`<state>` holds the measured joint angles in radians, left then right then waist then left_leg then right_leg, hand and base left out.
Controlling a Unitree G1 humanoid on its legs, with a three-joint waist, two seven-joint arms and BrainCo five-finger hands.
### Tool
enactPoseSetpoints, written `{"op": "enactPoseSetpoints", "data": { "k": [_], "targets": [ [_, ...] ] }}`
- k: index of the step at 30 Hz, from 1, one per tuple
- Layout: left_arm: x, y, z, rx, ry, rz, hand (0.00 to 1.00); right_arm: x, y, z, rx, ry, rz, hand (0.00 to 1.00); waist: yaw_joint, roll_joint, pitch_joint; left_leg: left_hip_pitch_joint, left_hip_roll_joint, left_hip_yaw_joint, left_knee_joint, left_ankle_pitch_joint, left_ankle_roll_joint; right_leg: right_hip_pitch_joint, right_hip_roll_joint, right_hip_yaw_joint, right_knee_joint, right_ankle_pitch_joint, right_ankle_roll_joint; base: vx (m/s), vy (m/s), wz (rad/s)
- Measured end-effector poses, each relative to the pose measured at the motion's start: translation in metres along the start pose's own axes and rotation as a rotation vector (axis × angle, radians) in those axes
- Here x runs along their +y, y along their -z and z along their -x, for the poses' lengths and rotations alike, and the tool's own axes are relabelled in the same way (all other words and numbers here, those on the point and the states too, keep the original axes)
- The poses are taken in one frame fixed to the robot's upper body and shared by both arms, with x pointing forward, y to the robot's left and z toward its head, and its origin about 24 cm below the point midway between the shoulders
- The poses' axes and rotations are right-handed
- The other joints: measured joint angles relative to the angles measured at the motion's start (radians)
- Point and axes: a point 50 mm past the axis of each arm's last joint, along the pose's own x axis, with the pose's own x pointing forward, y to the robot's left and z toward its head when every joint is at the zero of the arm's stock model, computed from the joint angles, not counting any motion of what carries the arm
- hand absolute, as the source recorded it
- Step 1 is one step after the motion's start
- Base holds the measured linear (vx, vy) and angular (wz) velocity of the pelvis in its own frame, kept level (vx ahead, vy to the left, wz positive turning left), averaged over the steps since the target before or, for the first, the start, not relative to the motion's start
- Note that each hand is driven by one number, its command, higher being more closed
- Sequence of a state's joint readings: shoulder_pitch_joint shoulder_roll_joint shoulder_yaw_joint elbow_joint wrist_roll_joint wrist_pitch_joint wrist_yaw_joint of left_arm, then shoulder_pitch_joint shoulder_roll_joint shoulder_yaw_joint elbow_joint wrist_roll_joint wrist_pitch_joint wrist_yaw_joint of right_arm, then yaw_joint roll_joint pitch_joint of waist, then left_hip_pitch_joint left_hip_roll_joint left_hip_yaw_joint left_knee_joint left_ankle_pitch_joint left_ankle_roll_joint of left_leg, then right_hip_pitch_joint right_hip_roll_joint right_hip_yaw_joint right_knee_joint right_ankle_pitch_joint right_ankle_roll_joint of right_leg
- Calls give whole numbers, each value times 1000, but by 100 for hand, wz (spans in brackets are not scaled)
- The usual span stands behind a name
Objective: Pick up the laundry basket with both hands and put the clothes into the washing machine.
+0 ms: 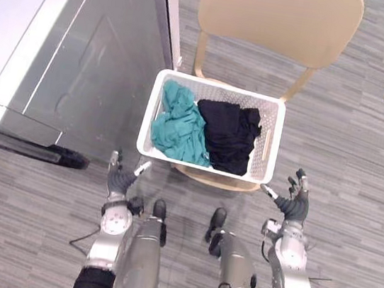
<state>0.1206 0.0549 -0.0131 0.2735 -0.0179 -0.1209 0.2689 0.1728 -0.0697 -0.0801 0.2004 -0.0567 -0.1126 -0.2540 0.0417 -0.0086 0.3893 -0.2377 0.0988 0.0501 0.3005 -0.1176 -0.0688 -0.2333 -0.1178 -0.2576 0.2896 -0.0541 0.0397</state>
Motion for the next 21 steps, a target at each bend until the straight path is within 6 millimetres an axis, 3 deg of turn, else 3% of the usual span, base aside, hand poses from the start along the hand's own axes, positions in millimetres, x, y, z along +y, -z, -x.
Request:
{"op": "enactPoseSetpoints", "data": {
  "k": [7, 11, 16, 19, 20, 21],
  "targets": [
    [28, 89, 33, 384, 17, -110, 0, 2, 80, 30, 328, -146, 135, 0, 0, 12, -131, 114, -13, -32, -78, 10, -5, 135, 6, -44, -87, -2, 3, 114, -1, 18],
    [43, 117, 50, 532, -12, -160, 0, 11, 106, 48, 449, -240, 180, 0, 2, 15, -156, 157, -16, -60, -96, 15, -8, 198, 8, -76, -116, -4, 9, 18, -16, 23],
    [48, 126, 57, 577, -22, -185, 0, 15, 115, 50, 497, -269, 208, 0, 7, 18, -180, 163, -24, -94, -107, 24, -10, 220, 5, -103, -117, -9, 15, -47, -17, 22],
    [43, 123, 51, 562, -14, -181, 0, 20, 113, 43, 489, -287, 223, 0, 2, 30, -179, 76, -28, -126, -47, 23, -11, 205, -11, -169, -115, -12, 16, -105, 38, 59],
    [41, 121, 48, 553, -12, -174, 0, 21, 112, 40, 492, -292, 230, 0, 5, 31, -180, 42, -10, -99, -39, 8, 0, 192, -21, -207, -113, -6, 12, -62, 45, 78],
    [40, 119, 45, 544, -11, -173, 0, 24, 110, 37, 485, -291, 228, 0, 3, 26, -177, 21, 35, -5, -16, 8, 1, 188, -36, -245, -115, 3, 7, -37, 53, 79]
  ]
}}
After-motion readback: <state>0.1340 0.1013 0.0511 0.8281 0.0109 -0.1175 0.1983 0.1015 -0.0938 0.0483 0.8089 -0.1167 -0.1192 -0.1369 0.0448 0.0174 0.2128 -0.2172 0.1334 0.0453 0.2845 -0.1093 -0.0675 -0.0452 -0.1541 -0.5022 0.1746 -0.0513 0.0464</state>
